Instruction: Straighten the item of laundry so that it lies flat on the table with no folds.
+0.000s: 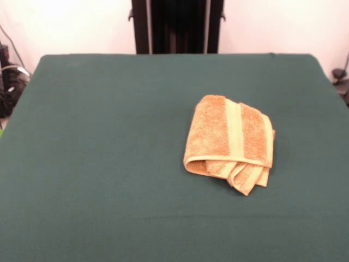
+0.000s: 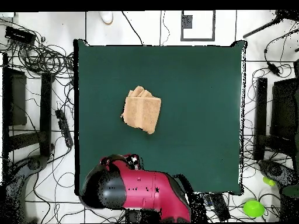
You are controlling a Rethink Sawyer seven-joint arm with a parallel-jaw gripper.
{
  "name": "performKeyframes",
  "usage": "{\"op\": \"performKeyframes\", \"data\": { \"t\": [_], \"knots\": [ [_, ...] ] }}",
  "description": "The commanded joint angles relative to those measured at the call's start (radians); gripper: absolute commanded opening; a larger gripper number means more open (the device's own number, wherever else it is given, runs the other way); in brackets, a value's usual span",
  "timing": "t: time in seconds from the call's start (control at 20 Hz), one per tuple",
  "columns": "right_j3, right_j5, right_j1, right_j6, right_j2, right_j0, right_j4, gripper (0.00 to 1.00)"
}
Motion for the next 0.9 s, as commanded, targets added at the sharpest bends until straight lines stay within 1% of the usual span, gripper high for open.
{"op": "performKeyframes", "data": {
  "t": [0.05,0.2,0.3,0.45,0.65,0.85,0.9],
  "knots": [
    [-0.087,-0.138,0.210,0.255,-0.015,0.046,-0.018,1.00],
    [-0.103,-0.161,0.244,0.260,-0.028,0.057,-0.003,1.00],
    [-0.101,-0.177,0.257,0.236,-0.018,0.051,0.000,1.00],
    [-0.117,-0.195,0.288,0.231,-0.027,0.056,0.011,1.00],
    [-0.131,-0.251,0.345,0.226,-0.031,0.056,0.015,1.00],
    [-0.179,-0.248,0.384,0.222,-0.043,0.065,0.030,1.00],
    [-0.204,-0.243,0.402,0.217,-0.048,0.070,0.030,1.00]
  ]
}}
